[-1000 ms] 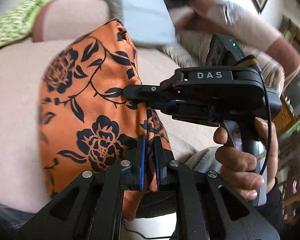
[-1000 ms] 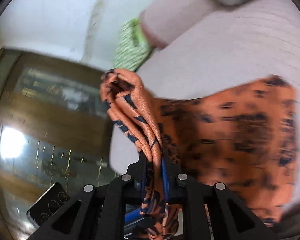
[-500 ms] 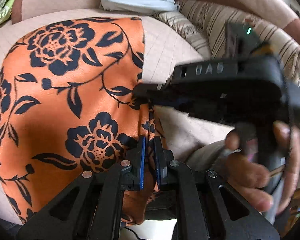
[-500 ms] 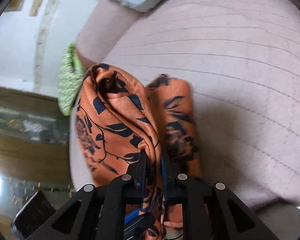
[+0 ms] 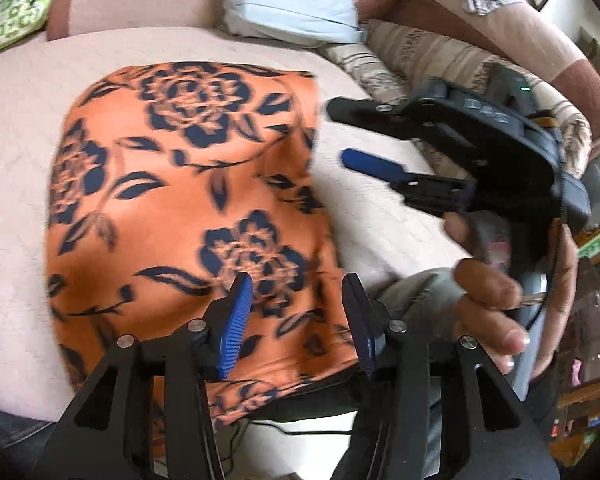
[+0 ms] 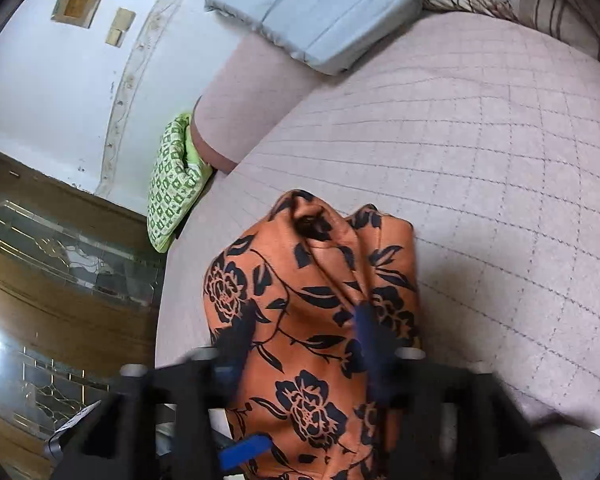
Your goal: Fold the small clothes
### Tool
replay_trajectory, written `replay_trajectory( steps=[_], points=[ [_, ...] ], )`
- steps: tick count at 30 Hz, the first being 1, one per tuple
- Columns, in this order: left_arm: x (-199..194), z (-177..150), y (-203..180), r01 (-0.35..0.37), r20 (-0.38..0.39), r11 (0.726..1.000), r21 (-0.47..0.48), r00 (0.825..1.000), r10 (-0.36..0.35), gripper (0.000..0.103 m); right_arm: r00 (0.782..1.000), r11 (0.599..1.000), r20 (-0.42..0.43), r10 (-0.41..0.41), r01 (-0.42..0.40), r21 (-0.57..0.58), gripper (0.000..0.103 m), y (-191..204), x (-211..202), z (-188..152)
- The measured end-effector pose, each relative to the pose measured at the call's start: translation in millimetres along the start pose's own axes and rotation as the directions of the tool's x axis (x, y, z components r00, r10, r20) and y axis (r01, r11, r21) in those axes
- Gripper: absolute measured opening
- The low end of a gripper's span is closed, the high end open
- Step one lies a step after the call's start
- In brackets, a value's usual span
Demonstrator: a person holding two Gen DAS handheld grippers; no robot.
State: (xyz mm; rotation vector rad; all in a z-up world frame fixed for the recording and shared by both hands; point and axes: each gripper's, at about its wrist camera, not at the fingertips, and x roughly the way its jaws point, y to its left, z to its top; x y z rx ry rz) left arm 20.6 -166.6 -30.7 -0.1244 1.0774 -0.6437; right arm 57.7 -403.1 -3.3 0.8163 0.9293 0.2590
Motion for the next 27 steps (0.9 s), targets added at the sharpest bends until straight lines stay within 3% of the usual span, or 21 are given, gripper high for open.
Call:
replay_trajectory(
  steps=[3, 6, 8, 9, 11, 16, 19, 23, 26, 27],
  points=[
    [-16.5, -5.9, 21.7, 0.005, 0.034, 0.998, -0.059, 0.999, -0.003, 0.045, 1.0, 1.0, -0.002, -0.002, 0.002, -0.024, 0.052, 14.5, 9.2, -4.5],
    [-18.6, -4.3, 37.7, -0.015, 0.03, 0.994, -0.104, 0.999, 0.018, 0.045, 0.994, 0.991, -0.034, -0.099, 0.096, -0.088, 0.052, 31.5, 23.7, 8.1],
    [-18.4, -6.5, 43.8, -0.023, 0.025, 0.992, -0.12, 0.999, 0.026, 0.045, 0.976, 0.97, -0.053, -0.21, 0.202, -0.136, 0.05, 39.5, 40.9, 18.0],
    [-17.3, -7.4, 45.6, -0.026, 0.023, 0.992, -0.123, 0.999, 0.029, 0.045, 0.965, 0.957, -0.037, -0.259, 0.251, -0.148, 0.039, 39.4, 46.7, 21.4],
    [-15.0, -10.2, 47.9, -0.034, 0.007, 0.991, -0.128, 0.999, 0.036, 0.045, 0.954, 0.938, -0.034, -0.298, 0.286, -0.198, 0.006, 41.8, 61.1, 24.0],
    [-9.4, -13.0, 54.0, -0.04, -0.003, 0.99, -0.135, 0.999, 0.04, 0.045, 0.957, 0.945, 0.018, -0.291, 0.29, -0.153, 0.005, 26.8, 47.5, 22.9],
    [-9.2, -14.5, 62.3, -0.031, -0.008, 0.987, -0.158, 1.0, 0.03, 0.045, 0.943, 0.945, -0.066, -0.326, 0.323, -0.051, 0.005, -9.4, 63.1, 30.2],
    [-27.4, -20.5, 69.1, -0.027, 0.023, 0.987, -0.158, 0.999, 0.031, 0.045, 0.982, 0.984, -0.057, -0.178, 0.178, -0.001, 0.006, -9.3, 47.2, 28.6],
    [-39.6, -24.1, 82.3, -0.039, 0.039, 0.984, -0.175, 0.998, 0.047, 0.045, 0.994, 0.995, -0.029, -0.102, 0.101, -0.025, 0.01, 6.3, 19.1, 10.1],
    [-44.5, -27.1, 89.1, -0.038, 0.045, 0.982, -0.188, 0.998, 0.048, 0.045, 0.995, 0.995, -0.026, -0.1, 0.099, -0.029, 0.022, 8.7, 11.6, 1.4]
  ],
)
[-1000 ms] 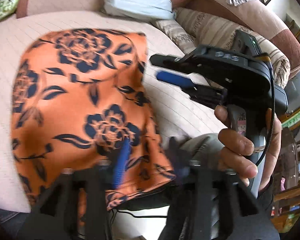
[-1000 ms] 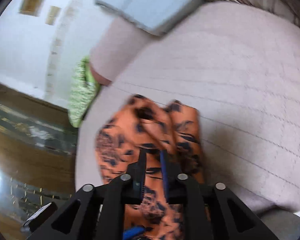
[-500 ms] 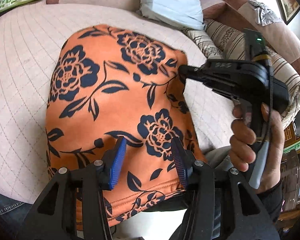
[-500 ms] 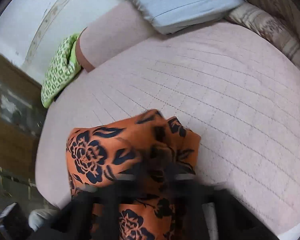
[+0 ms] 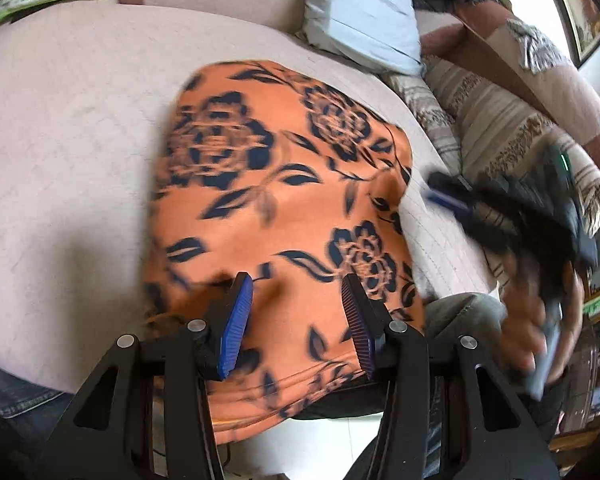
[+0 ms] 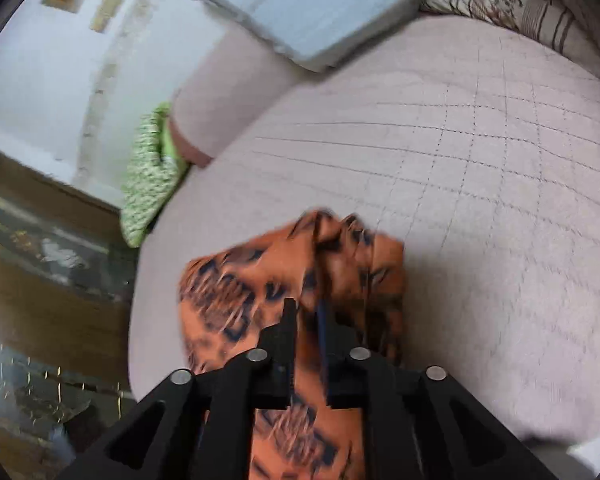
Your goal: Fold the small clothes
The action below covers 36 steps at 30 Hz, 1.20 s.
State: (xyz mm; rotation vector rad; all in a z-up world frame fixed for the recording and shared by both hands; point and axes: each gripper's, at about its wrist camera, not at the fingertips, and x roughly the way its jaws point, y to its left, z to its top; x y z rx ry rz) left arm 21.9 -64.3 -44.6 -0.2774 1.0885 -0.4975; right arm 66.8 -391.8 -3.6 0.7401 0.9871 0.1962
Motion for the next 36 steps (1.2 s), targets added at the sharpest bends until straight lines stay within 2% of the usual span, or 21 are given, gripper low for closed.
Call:
replay_trajectory(
  steps=[1, 2, 4, 5, 6, 8, 10, 11, 12, 13, 15, 17, 20, 22, 26, 29, 30, 31, 33, 34, 36],
  points=[
    [-5.4, -0.9, 10.3, -0.002, 0.008, 1.0, -0.022, 1.0, 0.002, 0.045, 1.0, 1.0, -0.008, -0.027, 0.027, 0.011, 0.045, 0.6, -8.4, -14.7],
    [-8.7, -1.1, 17.3, -0.006, 0.015, 0.999, -0.036, 1.0, 0.007, 0.045, 0.999, 0.999, -0.006, -0.045, 0.045, 0.024, 0.053, -0.4, -15.0, -25.6],
    [-13.0, 0.3, 30.7, -0.017, 0.027, 0.998, -0.059, 0.999, 0.019, 0.049, 0.998, 0.998, 0.014, -0.054, 0.054, 0.043, 0.057, -2.2, -24.1, -51.0],
    [-13.7, 0.9, 37.2, -0.025, 0.029, 0.997, -0.07, 0.999, 0.027, 0.05, 0.996, 0.996, -0.014, -0.086, 0.086, 0.039, 0.057, -3.0, -21.6, -62.1],
    [-13.9, 0.6, 43.8, -0.031, 0.027, 0.996, -0.085, 0.999, 0.033, 0.05, 0.991, 0.992, -0.054, -0.123, 0.124, 0.021, 0.053, -4.1, -15.7, -70.7],
    [-8.3, 0.0, 55.2, -0.011, 0.014, 0.992, -0.123, 1.0, 0.013, 0.05, 0.98, 0.981, -0.07, -0.187, 0.182, -0.064, 0.043, 7.6, -7.0, -81.5],
    [-1.0, -3.0, 63.2, -0.004, 0.005, 0.99, -0.142, 1.0, 0.005, 0.05, 0.966, 0.967, -0.099, -0.239, 0.228, -0.116, 0.025, 16.1, 6.7, -85.9],
    [3.9, -4.9, 66.0, -0.01, -0.005, 0.989, -0.146, 1.0, 0.009, 0.05, 0.947, 0.948, -0.104, -0.303, 0.288, -0.137, 0.021, 16.7, 14.4, -87.6],
    [7.1, -5.9, 67.1, -0.017, -0.018, 0.989, -0.148, 1.0, 0.014, 0.05, 0.926, 0.926, -0.099, -0.364, 0.348, -0.149, 0.011, 15.4, 20.4, -88.9],
    [9.5, -7.3, 67.9, -0.019, -0.029, 0.988, -0.152, 0.999, 0.015, 0.05, 0.911, 0.913, -0.111, -0.397, 0.38, -0.15, 0.005, 13.2, 24.4, -90.7],
    [9.5, -8.1, 68.4, -0.011, -0.032, 0.989, -0.151, 0.999, 0.006, 0.05, 0.906, 0.903, -0.091, -0.413, 0.395, -0.171, 0.002, 19.5, 18.5, -94.4],
    [11.7, -8.8, 68.4, -0.013, -0.045, 0.99, -0.143, 0.999, 0.006, 0.052, 0.866, 0.858, -0.064, -0.496, 0.478, -0.187, 0.002, 22.7, 14.0, -99.5],
    [14.3, -8.3, 71.3, -0.022, -0.069, 0.989, -0.147, 0.998, 0.012, 0.053, 0.838, 0.842, -0.109, -0.534, 0.517, -0.154, 0.002, 13.4, 26.7, -97.8],
    [6.9, -6.3, 73.1, -0.013, -0.063, 0.988, -0.154, 0.998, 0.003, 0.052, 0.852, 0.853, -0.102, -0.514, 0.496, -0.161, 0.002, 18.6, 25.5, -98.3],
    [-16.2, 8.6, 79.4, -0.053, -0.039, 0.978, -0.201, 0.998, 0.046, 0.053, 0.943, 0.943, 0.009, -0.332, 0.332, -0.022, 0.002, 15.7, -14.1, -93.6],
    [-23.5, 30.0, 81.4, -0.018, -0.034, 0.975, -0.219, 0.999, 0.011, 0.054, 0.971, 0.978, 0.119, -0.209, 0.21, 0.006, 0.006, 16.7, -39.2, -81.5],
    [-20.5, 40.7, 80.5, -0.011, -0.041, 0.976, -0.216, 0.999, 0.002, 0.054, 0.978, 0.985, 0.124, -0.17, 0.172, -0.007, 0.021, 20.7, -40.8, -73.8],
    [-16.5, 49.0, 81.0, -0.007, -0.049, 0.977, -0.212, 0.999, -0.004, 0.054, 0.983, 0.989, 0.113, -0.146, 0.148, -0.014, 0.052, 24.3, -39.0, -67.5],
    [-4.8, 69.2, 80.5, 0.023, -0.059, 0.979, -0.201, 0.998, -0.035, 0.054, 0.988, 0.993, 0.107, -0.113, 0.111, 0.025, 0.076, 23.7, -30.7, -50.2],
    [4.3, 81.6, 80.6, 0.059, -0.059, 0.98, -0.189, 0.996, -0.071, 0.055, 0.988, 0.994, 0.119, -0.102, 0.097, 0.052, 0.076, 19.5, -23.3, -39.7],
    [21.8, 95.4, 82.7, 0.093, -0.071, 0.98, -0.177, 0.992, -0.107, 0.063, 0.993, 0.993, 0.076, -0.095, 0.09, 0.07, 0.076, 8.3, 0.3, -19.3]
  ],
)
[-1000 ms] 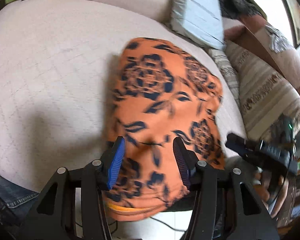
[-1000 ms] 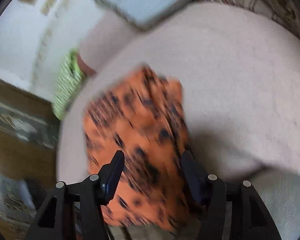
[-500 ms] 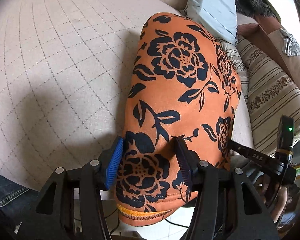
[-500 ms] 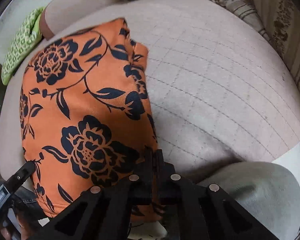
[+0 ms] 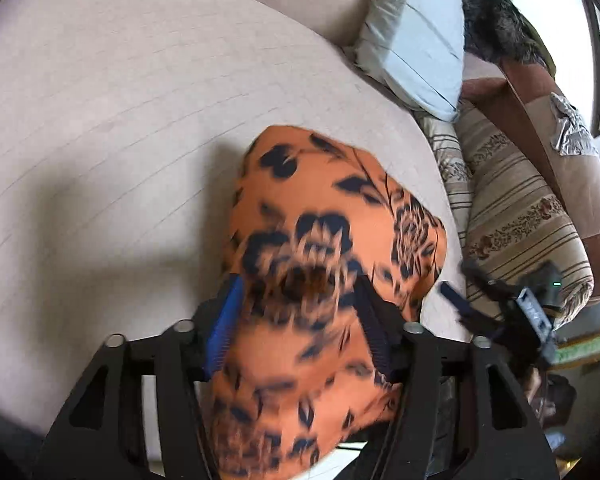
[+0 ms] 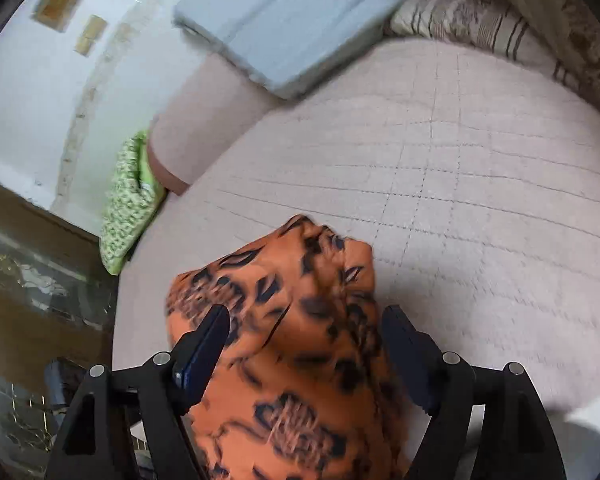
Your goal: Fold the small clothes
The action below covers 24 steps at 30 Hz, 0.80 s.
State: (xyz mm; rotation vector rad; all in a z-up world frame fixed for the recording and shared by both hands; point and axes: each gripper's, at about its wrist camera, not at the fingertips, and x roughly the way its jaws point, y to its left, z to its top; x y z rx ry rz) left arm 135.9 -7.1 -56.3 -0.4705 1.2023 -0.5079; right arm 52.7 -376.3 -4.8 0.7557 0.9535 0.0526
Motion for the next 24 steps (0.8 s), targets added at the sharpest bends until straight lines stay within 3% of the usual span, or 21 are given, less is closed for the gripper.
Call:
replay_trajectory(
  steps=[3, 5, 8, 13, 16, 19, 21, 24],
  points=[
    [19.3, 6.1, 15.7, 0.031, -0.005, 0.999, -0.013, 1.0, -0.031, 0.072, 0.995, 0.997, -0.089, 0.053, -0.048, 0.058, 0.073, -18.8, 31.3, 4.7],
    [28.3, 5.2, 30.3, 0.084, -0.012, 0.993, -0.084, 0.996, -0.085, 0.075, 0.986, 0.992, -0.129, 0.107, -0.097, 0.081, 0.072, -25.2, 42.9, 3.8],
    [33.3, 20.2, 35.5, 0.121, -0.054, 0.981, -0.151, 0.99, -0.13, 0.075, 0.993, 0.999, -0.114, 0.016, -0.011, 0.046, 0.072, -23.7, 44.2, 8.0],
    [36.7, 20.5, 35.2, 0.123, -0.046, 0.98, -0.156, 0.99, -0.132, 0.076, 0.984, 0.995, -0.18, 0.006, 0.013, 0.103, 0.072, -34.9, 71.0, 13.1],
    [38.6, 20.3, 41.4, 0.139, -0.052, 0.974, -0.178, 0.987, -0.15, 0.077, 0.986, 0.996, -0.164, -0.008, 0.023, 0.092, 0.069, -31.5, 70.2, 12.6],
    [39.8, 21.8, 46.2, 0.16, -0.057, 0.975, -0.156, 0.984, -0.171, 0.077, 0.986, 0.997, -0.165, 0.023, -0.01, 0.076, 0.058, -27.4, 69.0, 11.9],
    [41.9, 19.4, 51.5, 0.176, -0.051, 0.97, -0.169, 0.981, -0.187, 0.077, 0.983, 0.996, -0.182, 0.032, -0.017, 0.084, 0.058, -27.0, 74.5, 10.2],
    [51.2, 13.3, 64.0, 0.236, -0.063, 0.938, -0.253, 0.964, -0.26, 0.078, 0.976, 0.993, -0.212, 0.052, -0.029, 0.112, 0.058, -31.8, 80.3, 5.3]
  ],
)
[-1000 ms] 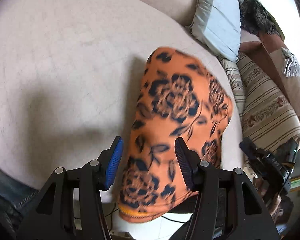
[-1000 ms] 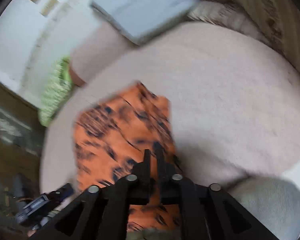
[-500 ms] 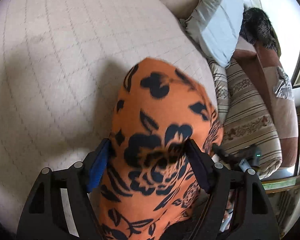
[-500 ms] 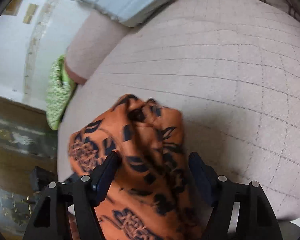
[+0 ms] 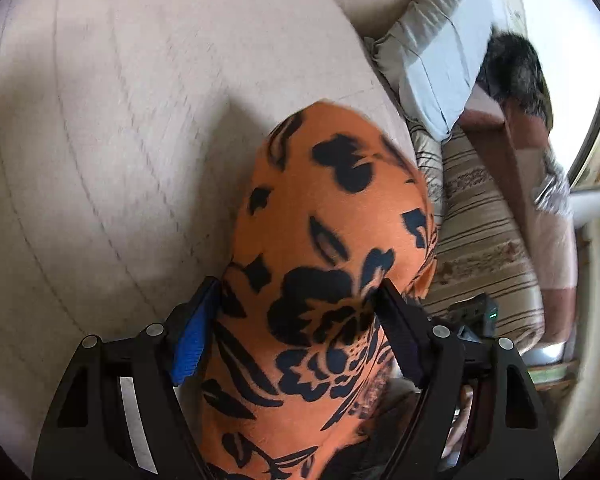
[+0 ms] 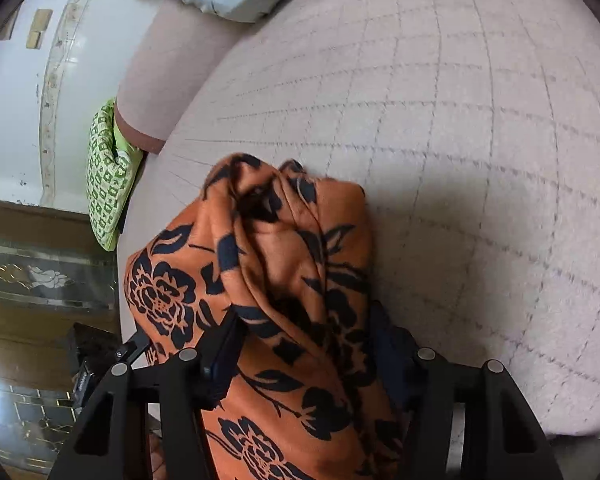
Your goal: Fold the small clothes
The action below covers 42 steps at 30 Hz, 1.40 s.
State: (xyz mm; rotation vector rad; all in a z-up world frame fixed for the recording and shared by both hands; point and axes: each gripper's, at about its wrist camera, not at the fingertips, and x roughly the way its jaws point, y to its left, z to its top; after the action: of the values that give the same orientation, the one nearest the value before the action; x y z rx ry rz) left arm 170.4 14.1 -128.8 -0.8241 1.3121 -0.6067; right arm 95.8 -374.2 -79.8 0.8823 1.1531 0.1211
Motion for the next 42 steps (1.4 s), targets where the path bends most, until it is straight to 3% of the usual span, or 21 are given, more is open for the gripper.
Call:
replay_trajectory(
  steps=[3, 5, 8, 10, 15, 21, 24, 26, 27, 28, 29, 30, 32, 34, 35, 36, 40, 42],
  points=[
    [-8.9, -1.9, -4.4, 0.008, -0.001, 1.0, -0.018, 1.0, -0.008, 0.065, 1.0, 1.0, -0.015, 0.004, -0.004, 0.002, 0.056, -1.6, -0.9, -3.5],
    [-15.8, -7.1, -14.1, -0.008, 0.014, 1.0, 0.022, 1.0, 0.008, 0.045, 1.0, 1.0, -0.021, 0.021, -0.022, -0.01, 0.045, -2.2, -4.3, -9.8],
    [-28.4, -17.1, -22.4, 0.036, 0.041, 0.999, 0.039, 0.998, -0.038, 0.038, 0.999, 0.997, -0.013, 0.03, -0.031, -0.065, 0.028, 6.9, -11.4, -18.0],
    [-42.6, -21.2, -31.6, 0.06, 0.058, 0.997, 0.057, 0.996, -0.063, 0.037, 0.998, 0.995, 0.011, 0.065, -0.064, -0.079, 0.02, 10.3, -19.4, -23.6],
    [-86.2, -13.7, -56.8, 0.057, 0.111, 0.991, 0.124, 0.991, -0.071, 0.037, 0.983, 0.978, 0.061, 0.172, -0.163, -0.13, 0.018, 30.8, -39.0, -33.3],
    [-108.3, 43.3, -59.0, 0.023, 0.161, 0.997, 0.08, 0.986, -0.035, 0.037, 0.976, 0.967, 0.027, 0.216, -0.209, -0.148, 0.018, 77.3, -15.7, -18.3],
    [-101.2, 69.8, -52.2, -0.015, 0.17, 0.995, 0.096, 0.985, -0.002, 0.04, 0.973, 0.961, 0.01, 0.23, -0.226, -0.159, 0.018, 93.5, 5.0, 7.7],
    [-85.8, 83.1, -32.0, -0.096, 0.168, 0.993, 0.066, 0.982, 0.084, 0.046, 0.98, 0.966, 0.003, 0.2, -0.197, -0.17, 0.019, 96.5, 25.1, 24.7],
    [-77.6, 86.6, -22.4, -0.173, 0.174, 0.985, 0.023, 0.971, 0.167, 0.046, 0.983, 0.968, -0.001, 0.185, -0.183, -0.173, 0.02, 96.1, 34.7, 30.2],
    [-69.5, 88.5, -14.3, -0.275, 0.184, 0.961, -0.015, 0.944, 0.273, 0.046, 0.987, 0.97, -0.012, 0.163, -0.162, -0.182, 0.02, 93.4, 47.0, 34.2],
    [-65.5, 87.6, -13.8, -0.331, 0.2, 0.943, -0.002, 0.924, 0.325, 0.048, 0.991, 0.976, -0.035, 0.13, -0.134, -0.173, 0.021, 85.2, 61.7, 37.0],
    [-62.9, 85.2, -16.9, -0.378, 0.213, 0.925, 0.029, 0.907, 0.364, 0.051, 0.992, 0.982, -0.049, 0.117, -0.123, -0.141, 0.022, 77.3, 70.3, 36.4],
    [-68.8, 77.7, -31.1, -0.465, 0.252, 0.883, 0.067, 0.864, 0.436, 0.051, 0.981, 0.98, -0.049, 0.187, -0.19, -0.064, 0.024, 63.7, 71.5, 31.1],
    [-82.9, 67.0, -45.2, -0.503, 0.316, 0.858, 0.1, 0.834, 0.452, 0.051, 0.974, 0.973, -0.035, 0.222, -0.223, -0.054, 0.033, 65.8, 59.6, 26.5],
    [-87.5, 62.1, -48.0, -0.512, 0.327, 0.853, 0.106, 0.828, 0.456, 0.051, 0.979, 0.976, -0.033, 0.201, -0.203, -0.083, 0.039, 70.9, 50.0, 22.4],
    [-92.4, 56.1, -47.5, -0.511, 0.324, 0.852, 0.115, 0.83, 0.454, 0.051, 0.986, 0.979, -0.022, 0.167, -0.168, -0.118, 0.047, 75.1, 39.1, 17.1],
    [-95.0, 17.9, -31.5, -0.422, 0.242, 0.899, 0.121, 0.89, 0.385, 0.058, 0.998, 0.98, 0.003, 0.058, -0.056, -0.192, 0.047, 69.8, 8.8, -21.6],
    [-85.4, 5.1, -19.3, -0.42, 0.185, 0.9, 0.116, 0.899, 0.396, 0.058, 0.999, 0.984, -0.009, 0.031, -0.032, -0.174, 0.047, 60.8, 10.6, -35.0]
  ],
)
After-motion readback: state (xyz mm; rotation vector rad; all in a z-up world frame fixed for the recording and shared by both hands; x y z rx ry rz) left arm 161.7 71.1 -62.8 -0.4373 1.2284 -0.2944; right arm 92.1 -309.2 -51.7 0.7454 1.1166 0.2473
